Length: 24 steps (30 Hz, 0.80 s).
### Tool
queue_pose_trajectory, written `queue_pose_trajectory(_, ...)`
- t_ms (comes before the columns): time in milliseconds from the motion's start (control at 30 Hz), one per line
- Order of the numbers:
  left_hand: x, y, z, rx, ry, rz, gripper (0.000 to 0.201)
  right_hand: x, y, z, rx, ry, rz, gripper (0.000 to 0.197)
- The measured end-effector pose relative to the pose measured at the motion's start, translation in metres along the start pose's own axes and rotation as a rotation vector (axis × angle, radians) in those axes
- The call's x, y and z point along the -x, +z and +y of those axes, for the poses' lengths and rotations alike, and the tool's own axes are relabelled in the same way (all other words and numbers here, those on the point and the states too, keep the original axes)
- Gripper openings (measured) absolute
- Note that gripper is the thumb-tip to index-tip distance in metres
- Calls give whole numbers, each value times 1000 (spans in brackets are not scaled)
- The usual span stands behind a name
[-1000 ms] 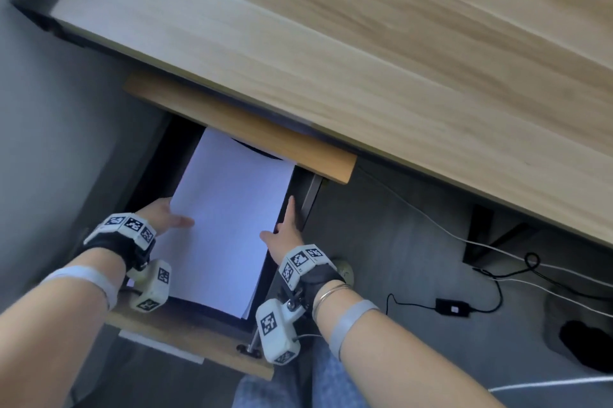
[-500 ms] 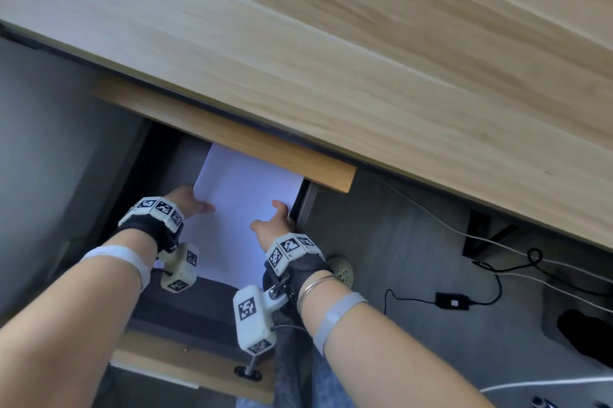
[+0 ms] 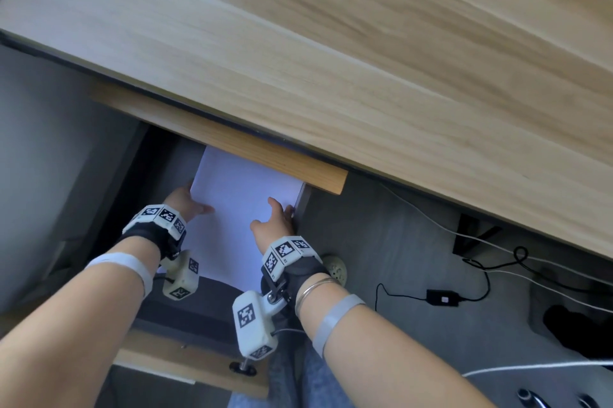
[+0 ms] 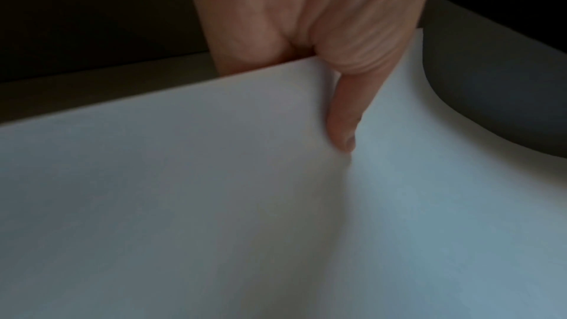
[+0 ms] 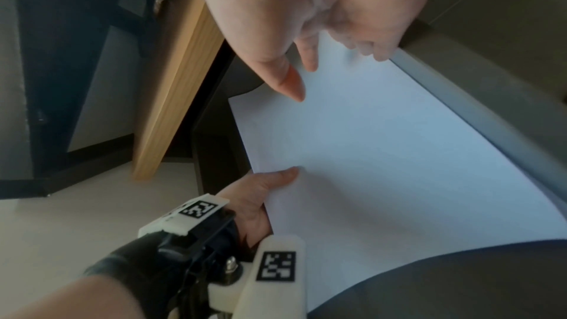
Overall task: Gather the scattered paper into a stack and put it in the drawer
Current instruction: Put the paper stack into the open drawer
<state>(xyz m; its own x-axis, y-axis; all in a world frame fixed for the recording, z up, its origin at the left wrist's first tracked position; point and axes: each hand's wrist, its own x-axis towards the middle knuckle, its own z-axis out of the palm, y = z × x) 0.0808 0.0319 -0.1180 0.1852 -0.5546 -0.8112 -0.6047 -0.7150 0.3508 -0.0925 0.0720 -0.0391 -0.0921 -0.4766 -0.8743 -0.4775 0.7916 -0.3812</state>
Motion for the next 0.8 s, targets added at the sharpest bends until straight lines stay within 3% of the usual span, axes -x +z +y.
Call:
queue_pose_trajectory(133,8,4,-2,81,33,128,63,-3,2,0,-23,2,-3,56)
queue_pose_trajectory(267,7,10,-7,-22,32,228,68,-6,1,3,-70,8,0,50)
queue_pose_trajectory(467,15,14,-9,-2,-33,277,68,-3,-4,4,-35,-11,0,46)
queue_pose_trajectory(567,29,3,-17,45,-36,225,58,6,-10,4,38,-43,-7,43)
queue_pose_trajectory(800,87,-14,-68,226,-148,291,50,38,-18,3,170,-143,-3,37)
